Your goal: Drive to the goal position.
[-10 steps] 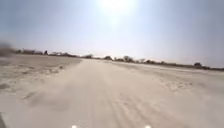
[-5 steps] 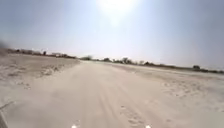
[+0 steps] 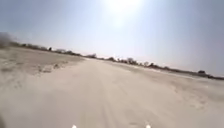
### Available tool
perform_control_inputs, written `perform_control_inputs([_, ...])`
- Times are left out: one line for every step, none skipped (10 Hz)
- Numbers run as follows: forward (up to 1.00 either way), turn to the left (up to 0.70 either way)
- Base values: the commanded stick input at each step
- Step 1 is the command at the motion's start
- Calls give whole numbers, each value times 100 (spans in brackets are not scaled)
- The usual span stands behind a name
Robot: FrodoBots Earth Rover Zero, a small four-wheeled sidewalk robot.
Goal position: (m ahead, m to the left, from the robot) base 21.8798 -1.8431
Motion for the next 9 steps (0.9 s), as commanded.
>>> perform_control_inputs([70,0])
perform_control_inputs([70,0])
perform_control_inputs([70,0])
perform_control_inputs([70,0])
perform_control_inputs([70,0])
perform_control_inputs([70,0])
perform_control_inputs([70,0])
perform_control_inputs([70,0])
perform_control_inputs([70,0])
